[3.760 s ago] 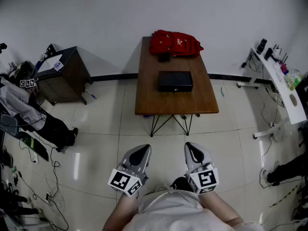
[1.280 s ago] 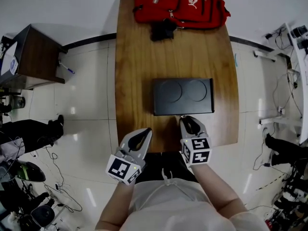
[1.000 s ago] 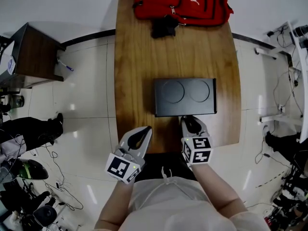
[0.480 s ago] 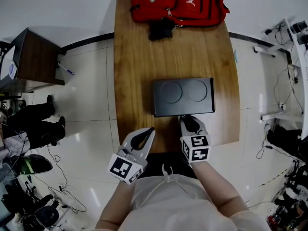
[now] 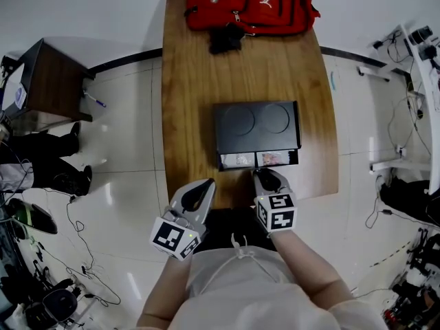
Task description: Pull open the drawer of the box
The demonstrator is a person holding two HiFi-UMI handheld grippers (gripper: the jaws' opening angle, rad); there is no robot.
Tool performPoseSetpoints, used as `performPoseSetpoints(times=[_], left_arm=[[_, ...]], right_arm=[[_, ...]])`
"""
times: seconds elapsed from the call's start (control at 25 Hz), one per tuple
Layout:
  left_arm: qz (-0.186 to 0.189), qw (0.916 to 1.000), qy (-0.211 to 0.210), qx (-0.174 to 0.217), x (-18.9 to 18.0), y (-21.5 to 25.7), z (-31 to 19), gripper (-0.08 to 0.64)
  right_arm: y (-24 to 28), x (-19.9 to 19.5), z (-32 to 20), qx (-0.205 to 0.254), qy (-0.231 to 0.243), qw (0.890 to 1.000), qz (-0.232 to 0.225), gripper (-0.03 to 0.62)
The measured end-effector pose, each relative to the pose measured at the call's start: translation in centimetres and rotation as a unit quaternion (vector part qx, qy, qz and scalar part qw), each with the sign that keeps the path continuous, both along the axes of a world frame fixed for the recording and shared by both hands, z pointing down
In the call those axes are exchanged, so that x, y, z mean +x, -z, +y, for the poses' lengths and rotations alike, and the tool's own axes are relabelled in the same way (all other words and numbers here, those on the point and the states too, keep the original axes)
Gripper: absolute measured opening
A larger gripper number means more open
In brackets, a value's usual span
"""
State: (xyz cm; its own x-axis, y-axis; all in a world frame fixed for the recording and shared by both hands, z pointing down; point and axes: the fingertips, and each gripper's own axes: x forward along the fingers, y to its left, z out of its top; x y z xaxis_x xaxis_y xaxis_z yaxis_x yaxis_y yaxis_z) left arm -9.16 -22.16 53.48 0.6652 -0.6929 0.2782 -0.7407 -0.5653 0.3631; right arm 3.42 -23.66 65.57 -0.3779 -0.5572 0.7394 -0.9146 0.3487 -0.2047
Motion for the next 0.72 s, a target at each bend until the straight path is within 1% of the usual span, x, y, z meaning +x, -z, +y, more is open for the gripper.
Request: performPoseSetpoints(times=[0.2,0.52,0.72], left_arm=[[0.003,1.0000,0.006,-0.004,0.2,-0.4,1.6,0.005],[0.002,1.0000,0.001,-0.005,1.4,-0.7,3.2,0.005],[0.002,1.0000,-0.001,-0.005,2.2,-0.9,3.9,0.005]], right_arm=[[-0.1,-0.1,2.4,-0.008,0.005,1.000,-0.004,0.074],[-0.4,0.2,5.4,-0.026,0.008,1.000,-0.009,0.074],[-0.4,0.3,7.0,-0.027,0.017,0.999,-0.013,0.074]])
